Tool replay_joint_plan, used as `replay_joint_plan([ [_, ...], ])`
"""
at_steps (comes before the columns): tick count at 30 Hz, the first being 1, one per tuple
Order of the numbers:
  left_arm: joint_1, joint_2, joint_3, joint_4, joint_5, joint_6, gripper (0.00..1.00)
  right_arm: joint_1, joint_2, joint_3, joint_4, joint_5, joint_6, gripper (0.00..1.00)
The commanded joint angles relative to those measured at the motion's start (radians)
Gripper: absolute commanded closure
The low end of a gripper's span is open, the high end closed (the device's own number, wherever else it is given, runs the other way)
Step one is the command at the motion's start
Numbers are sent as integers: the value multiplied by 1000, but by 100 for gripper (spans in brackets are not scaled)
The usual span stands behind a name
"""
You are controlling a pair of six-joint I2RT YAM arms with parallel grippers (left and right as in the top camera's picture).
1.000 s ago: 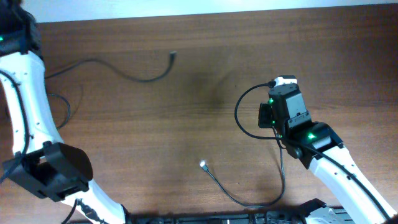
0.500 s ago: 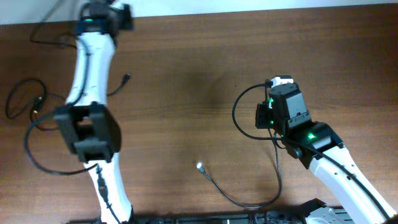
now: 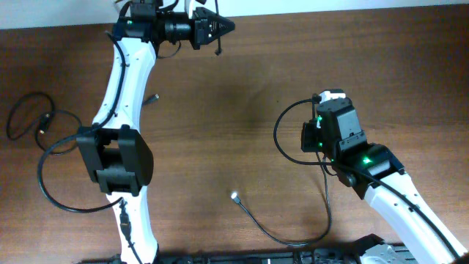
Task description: Untangle cables
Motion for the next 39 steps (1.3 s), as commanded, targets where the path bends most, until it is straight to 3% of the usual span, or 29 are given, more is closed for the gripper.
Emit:
replay_joint_plan([
  [1,14,-41,8,-81,-308,-10,100,-3,0,3,-1,-5,2,96],
  [3,20,-41,8,-178,-885,-145,100,-3,0,3,-1,-5,2,96],
  [5,18,-41,7,-233,-1294,-306,100,-3,1,3,4,-5,2,96],
  [6,18,-40,2,-260,-1466,-446,100,-3,3,3,7,-5,2,96],
  [8,20,-41,-21,-299,-1531,-739,100,-3,15,3,8,-5,2,96],
  [9,20,-40,-53,-293,-1532,-874,95,-3,21,3,8,-5,2,96],
  [10,20,-40,-74,-284,-1532,-927,94,-3,23,3,8,-5,2,96],
  [11,19,-40,-109,-264,-1532,-1004,83,-3,27,3,8,-5,2,96],
  [12,17,-40,-156,-237,-1532,-1088,46,-3,28,3,7,-5,2,96],
  [13,16,-40,-176,-217,-1532,-1096,12,-3,27,3,7,-5,2,96],
  [14,17,-40,-181,-214,-1541,-1095,0,-3,27,3,6,-5,2,96],
  [19,25,-57,-177,-214,-1612,-980,1,-3,27,3,5,-14,2,96],
  [20,25,-67,-177,-212,-1558,-944,1,-3,27,3,12,-36,2,96],
  [21,24,-86,-177,-189,-1320,-724,1,-3,27,3,55,-81,-7,96],
  [24,24,-99,-177,-181,-847,-439,1,-3,27,3,214,-237,-117,96],
  [27,24,-99,-177,-194,-558,-375,1,-3,28,3,502,-417,-134,96],
  [29,24,-99,-177,-195,-521,-376,1,-3,27,3,613,-443,-129,96],
  [30,24,-99,-177,-204,-521,-376,1,-3,27,3,604,-443,-129,91],
  [31,25,-99,-177,-212,-521,-376,1,-3,27,3,560,-443,-129,64],
  [32,25,-99,-177,-219,-521,-376,1,-4,27,3,514,-442,-130,23],
  [33,25,-99,-177,-221,-521,-376,1,-5,27,3,453,-438,-130,10],
  [34,24,-99,-177,-226,-521,-376,1,-5,27,3,407,-421,-130,2],
  [37,22,-99,-177,-299,-541,-376,1,-44,-41,3,309,-348,-130,2],
  [39,11,-99,-177,-391,-636,-376,1,-109,-154,3,234,-348,-130,1],
])
